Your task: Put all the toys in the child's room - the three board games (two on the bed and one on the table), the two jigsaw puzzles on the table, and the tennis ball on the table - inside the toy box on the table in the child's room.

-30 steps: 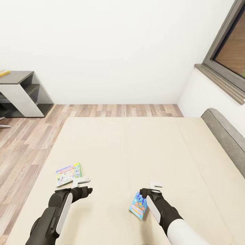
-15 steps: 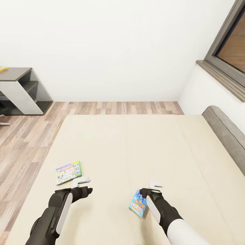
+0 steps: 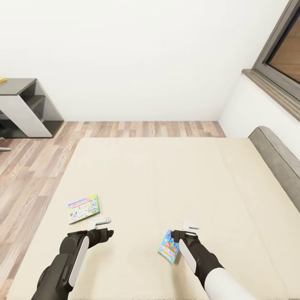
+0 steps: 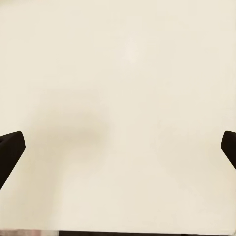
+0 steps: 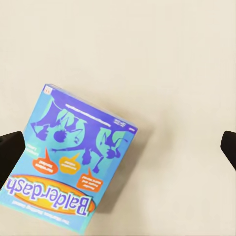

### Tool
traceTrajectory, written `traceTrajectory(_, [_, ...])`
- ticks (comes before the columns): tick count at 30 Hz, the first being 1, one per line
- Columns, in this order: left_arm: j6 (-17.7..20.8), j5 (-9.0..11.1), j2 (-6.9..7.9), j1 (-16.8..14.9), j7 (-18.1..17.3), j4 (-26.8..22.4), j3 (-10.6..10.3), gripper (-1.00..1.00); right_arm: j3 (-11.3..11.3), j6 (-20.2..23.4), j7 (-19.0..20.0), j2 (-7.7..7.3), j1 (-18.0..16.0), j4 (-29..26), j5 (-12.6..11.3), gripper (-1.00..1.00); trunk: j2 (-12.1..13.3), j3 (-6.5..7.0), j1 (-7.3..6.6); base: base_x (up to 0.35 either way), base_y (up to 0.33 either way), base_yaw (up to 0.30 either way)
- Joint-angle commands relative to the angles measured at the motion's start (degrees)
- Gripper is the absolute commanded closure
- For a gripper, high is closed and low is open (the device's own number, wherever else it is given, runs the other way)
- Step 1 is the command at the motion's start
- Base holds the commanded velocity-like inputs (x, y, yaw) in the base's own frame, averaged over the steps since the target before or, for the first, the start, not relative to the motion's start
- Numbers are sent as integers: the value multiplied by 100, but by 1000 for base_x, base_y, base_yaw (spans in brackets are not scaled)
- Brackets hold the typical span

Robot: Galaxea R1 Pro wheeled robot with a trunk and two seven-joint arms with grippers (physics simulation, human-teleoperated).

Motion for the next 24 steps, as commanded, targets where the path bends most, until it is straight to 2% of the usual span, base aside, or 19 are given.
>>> traceTrajectory(1, [30,48,-6,-3,9,-6,15,-100,36,29,-53,-5,-3,-10,-56,-100,-10,-18,3,0,0,0])
traceTrajectory(24, [30,48,-2,-3,9,-7,15,-100,34,110,-48,-5,-5,-10,-56,-100,-10,-236,3,0,0,0])
